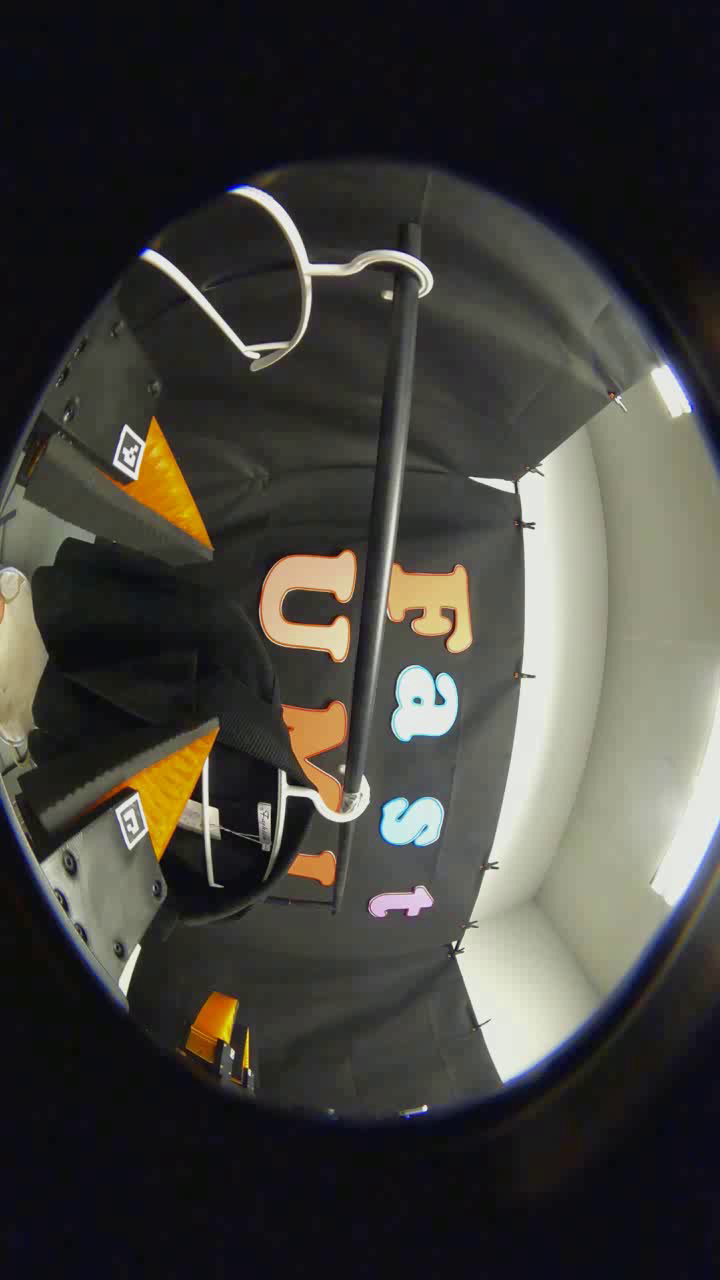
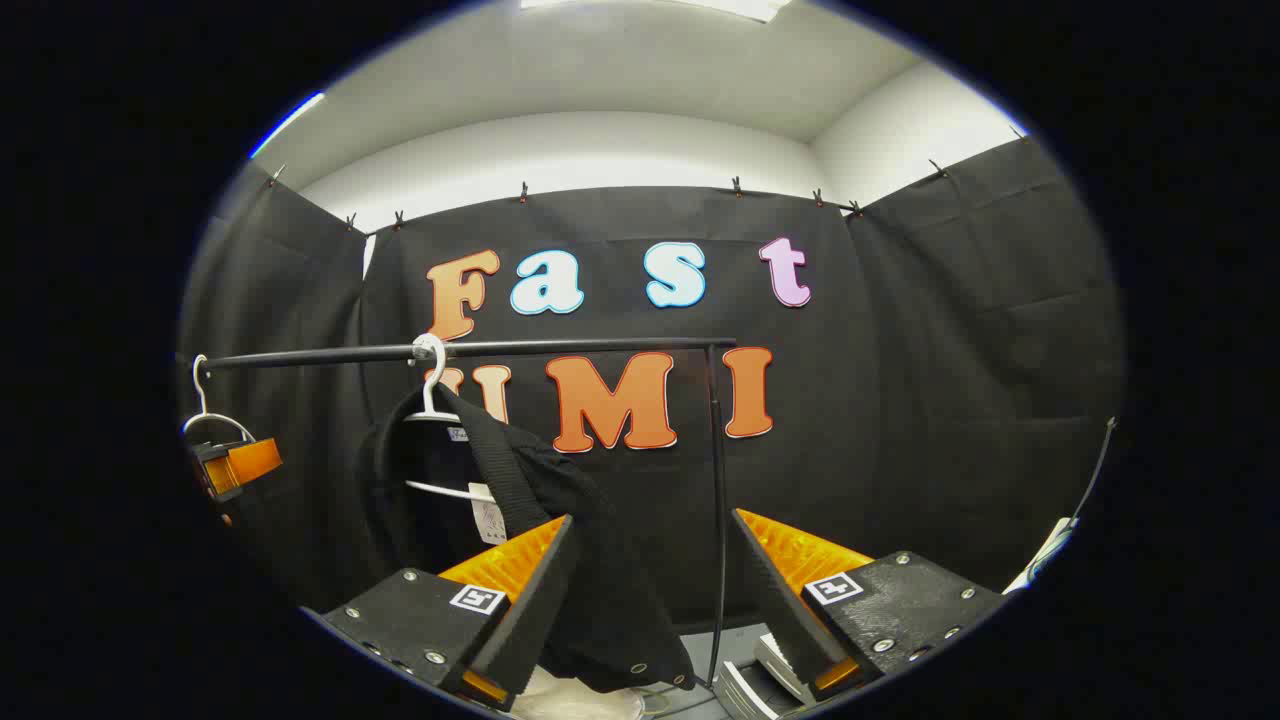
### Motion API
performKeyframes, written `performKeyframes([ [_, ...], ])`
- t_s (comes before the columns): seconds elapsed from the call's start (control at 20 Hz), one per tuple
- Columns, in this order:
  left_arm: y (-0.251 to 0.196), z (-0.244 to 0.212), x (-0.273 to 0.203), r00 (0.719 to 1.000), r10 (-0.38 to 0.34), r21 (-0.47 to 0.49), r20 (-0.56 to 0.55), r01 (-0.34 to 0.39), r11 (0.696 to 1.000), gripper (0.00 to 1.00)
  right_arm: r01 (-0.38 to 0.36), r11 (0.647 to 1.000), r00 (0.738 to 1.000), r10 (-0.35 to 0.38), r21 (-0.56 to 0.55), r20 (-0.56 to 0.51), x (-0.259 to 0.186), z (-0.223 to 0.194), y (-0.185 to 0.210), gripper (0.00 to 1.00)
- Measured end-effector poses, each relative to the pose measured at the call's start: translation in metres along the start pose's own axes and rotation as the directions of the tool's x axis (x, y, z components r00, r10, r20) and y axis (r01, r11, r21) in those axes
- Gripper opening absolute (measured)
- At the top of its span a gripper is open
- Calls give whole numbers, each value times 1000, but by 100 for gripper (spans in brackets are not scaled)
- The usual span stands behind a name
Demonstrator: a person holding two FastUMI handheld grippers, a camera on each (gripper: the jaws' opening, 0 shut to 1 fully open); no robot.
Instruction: Grasp the clothes on the hanger with both hands and then place them into the laundry hamper below.
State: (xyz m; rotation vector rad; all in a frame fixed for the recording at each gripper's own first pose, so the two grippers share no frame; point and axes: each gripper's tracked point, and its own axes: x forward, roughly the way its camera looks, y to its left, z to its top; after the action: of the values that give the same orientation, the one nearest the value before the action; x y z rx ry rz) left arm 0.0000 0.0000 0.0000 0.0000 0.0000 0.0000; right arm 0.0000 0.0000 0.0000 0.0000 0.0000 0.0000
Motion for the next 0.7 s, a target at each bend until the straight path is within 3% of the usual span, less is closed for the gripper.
performKeyframes([
  [0.7,-6,-5,-2,1000,-22,11,-8,22,1000,95,-15,1000,1000,15,-7,0,-5,3,1,93],
])
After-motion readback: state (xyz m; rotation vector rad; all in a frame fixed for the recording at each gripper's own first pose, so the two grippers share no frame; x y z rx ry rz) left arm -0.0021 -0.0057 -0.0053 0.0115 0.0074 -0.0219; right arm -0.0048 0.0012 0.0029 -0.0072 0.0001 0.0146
